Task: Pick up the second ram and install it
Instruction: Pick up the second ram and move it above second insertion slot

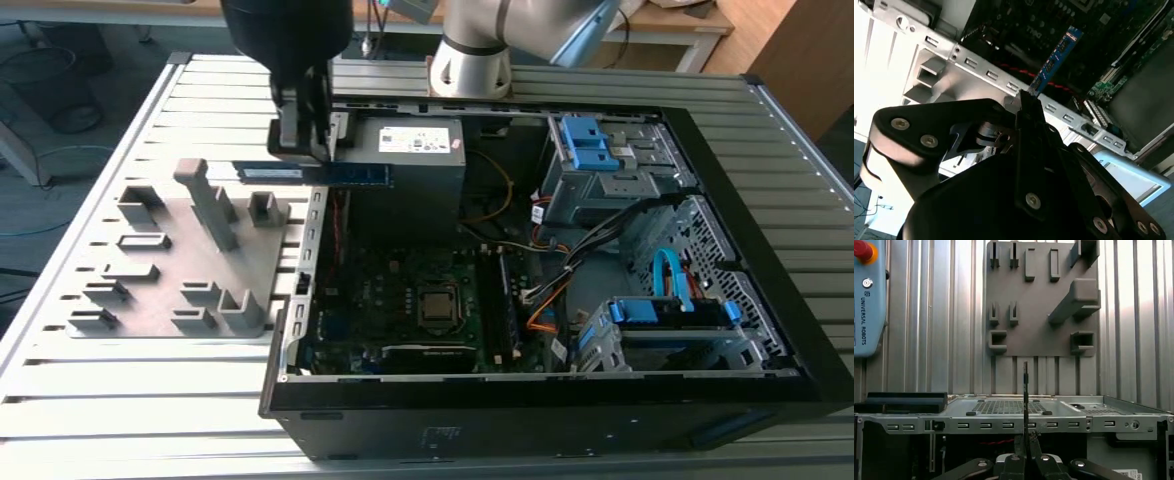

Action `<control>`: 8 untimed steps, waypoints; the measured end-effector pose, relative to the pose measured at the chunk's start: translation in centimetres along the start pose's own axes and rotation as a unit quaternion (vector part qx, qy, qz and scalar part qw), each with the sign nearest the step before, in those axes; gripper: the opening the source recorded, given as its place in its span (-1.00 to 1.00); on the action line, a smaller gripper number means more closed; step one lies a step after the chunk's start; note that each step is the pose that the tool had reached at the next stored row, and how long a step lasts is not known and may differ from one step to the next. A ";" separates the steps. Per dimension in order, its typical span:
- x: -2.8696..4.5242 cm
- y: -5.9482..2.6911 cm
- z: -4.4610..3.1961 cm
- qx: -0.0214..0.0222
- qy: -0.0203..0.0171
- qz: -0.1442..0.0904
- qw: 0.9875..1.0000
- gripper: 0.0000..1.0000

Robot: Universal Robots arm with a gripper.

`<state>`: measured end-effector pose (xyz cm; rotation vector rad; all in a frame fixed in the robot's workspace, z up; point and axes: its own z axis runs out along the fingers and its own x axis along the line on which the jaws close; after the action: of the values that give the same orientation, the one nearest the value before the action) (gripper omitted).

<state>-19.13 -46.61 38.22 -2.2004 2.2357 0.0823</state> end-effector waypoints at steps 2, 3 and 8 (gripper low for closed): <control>-0.01 -0.54 -0.02 0.000 0.000 0.000 1.000 -0.73; -0.01 -0.80 -0.03 0.000 0.000 0.000 1.000 -0.73; -0.03 -2.17 -0.08 -0.001 0.000 0.000 1.000 -0.73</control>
<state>-16.96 -46.61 38.22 -2.2010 2.2364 0.0837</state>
